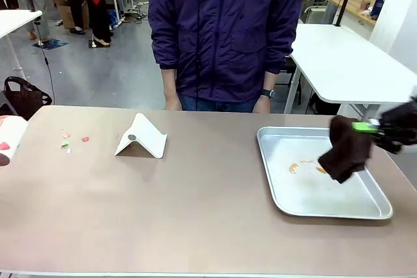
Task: Clean the surface of the table.
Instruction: Hold the Lint Roller with your left hand and the towel with your right hand.
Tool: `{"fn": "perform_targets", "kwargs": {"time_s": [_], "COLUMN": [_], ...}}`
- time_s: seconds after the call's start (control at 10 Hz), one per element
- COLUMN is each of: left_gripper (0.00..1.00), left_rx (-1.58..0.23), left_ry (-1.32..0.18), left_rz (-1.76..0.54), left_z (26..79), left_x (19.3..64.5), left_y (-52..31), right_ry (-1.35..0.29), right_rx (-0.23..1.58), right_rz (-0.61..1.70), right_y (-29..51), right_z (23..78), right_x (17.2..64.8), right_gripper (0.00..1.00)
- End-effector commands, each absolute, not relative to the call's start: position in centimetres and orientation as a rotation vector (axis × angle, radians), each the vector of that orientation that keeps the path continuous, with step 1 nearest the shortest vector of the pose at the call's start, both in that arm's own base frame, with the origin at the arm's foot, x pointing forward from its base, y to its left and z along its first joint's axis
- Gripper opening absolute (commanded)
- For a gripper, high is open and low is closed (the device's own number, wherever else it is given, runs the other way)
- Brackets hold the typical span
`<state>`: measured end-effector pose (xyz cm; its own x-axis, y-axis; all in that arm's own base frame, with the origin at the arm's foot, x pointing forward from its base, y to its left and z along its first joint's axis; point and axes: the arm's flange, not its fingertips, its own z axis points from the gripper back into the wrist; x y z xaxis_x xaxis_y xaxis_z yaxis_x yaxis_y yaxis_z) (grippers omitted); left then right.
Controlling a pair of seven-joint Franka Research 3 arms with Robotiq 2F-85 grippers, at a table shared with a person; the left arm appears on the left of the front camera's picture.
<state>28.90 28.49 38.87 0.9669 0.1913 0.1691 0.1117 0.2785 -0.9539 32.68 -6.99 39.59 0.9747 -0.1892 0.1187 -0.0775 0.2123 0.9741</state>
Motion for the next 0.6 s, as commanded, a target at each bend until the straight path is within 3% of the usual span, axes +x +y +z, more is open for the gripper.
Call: {"fn": "perform_targets", "kwargs": {"time_s": [0.0, 0.4, 0.5], "left_gripper": [0.0, 0.0, 0.0], "left_rx": [-1.374, -1.358, -1.376], "left_ry": [-0.378, -0.326, -0.364], "left_rz": [0.055, 0.133, 0.091], "left_z": [38.0, 38.3, 37.7], "left_x": [27.6, 30.5, 27.9], "left_y": [29.0, 27.9, 29.1], "right_ry": [-0.278, -0.403, -0.34], "right_rx": [1.418, 1.455, 1.46], "right_rz": [-0.137, -0.332, -0.264], "right_y": [-10.5, -13.3, -17.3], "right_z": [36.4, 32.8, 34.9], "right_x": [26.6, 24.6, 26.5], "right_gripper": [0.0, 0.0, 0.0]}}
